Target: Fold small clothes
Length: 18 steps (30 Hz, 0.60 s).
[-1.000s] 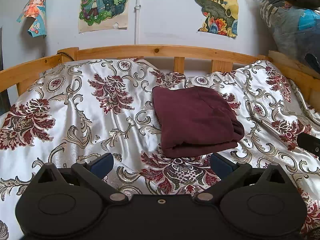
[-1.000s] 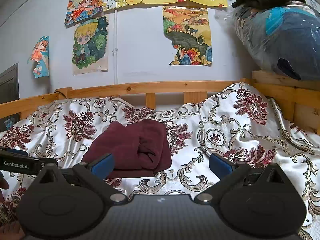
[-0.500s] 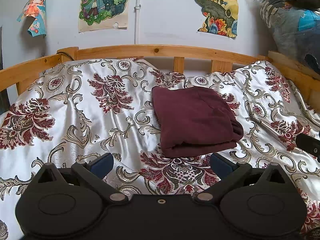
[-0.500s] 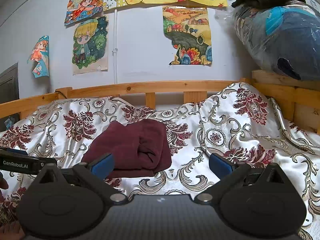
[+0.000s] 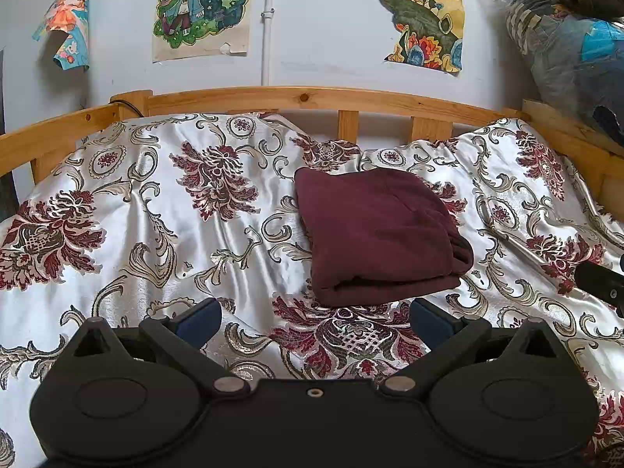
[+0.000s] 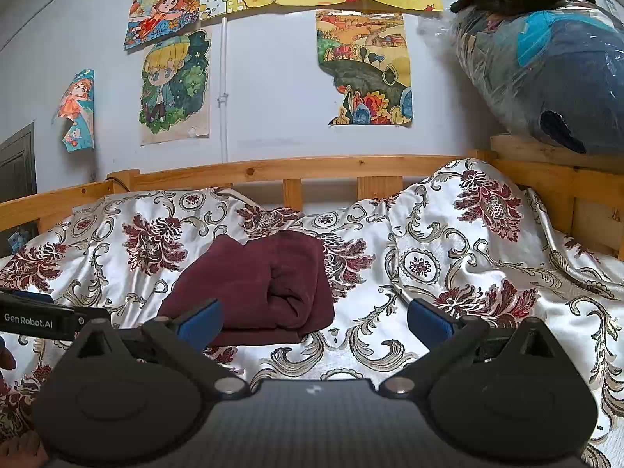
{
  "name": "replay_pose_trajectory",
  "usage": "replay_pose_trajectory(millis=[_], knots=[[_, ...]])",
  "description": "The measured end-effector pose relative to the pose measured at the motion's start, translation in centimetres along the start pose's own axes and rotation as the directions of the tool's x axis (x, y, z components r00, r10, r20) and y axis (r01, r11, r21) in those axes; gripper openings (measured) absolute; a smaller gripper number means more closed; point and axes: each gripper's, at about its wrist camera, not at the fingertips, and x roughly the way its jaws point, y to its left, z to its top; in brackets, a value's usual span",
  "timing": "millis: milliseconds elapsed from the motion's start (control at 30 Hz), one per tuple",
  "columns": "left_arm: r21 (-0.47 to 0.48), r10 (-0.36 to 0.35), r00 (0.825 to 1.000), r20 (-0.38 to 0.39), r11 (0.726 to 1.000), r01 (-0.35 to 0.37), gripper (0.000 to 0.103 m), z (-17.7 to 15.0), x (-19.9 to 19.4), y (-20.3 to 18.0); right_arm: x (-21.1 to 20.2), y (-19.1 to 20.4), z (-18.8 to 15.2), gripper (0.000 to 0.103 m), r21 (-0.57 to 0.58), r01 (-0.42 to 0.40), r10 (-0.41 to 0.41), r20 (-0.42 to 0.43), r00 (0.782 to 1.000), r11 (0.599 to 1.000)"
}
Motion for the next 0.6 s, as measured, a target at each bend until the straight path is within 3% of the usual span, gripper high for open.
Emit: replay_pose_trajectory(millis=[600], knots=[[-0.001, -0.001, 1.000, -0.001, 1.000, 0.001, 0.102, -0.03, -0.04, -0.12, 0.01, 0.05, -0.10, 0.103, 0.002, 0.001, -0.001, -0.002, 1.000, 1.000]])
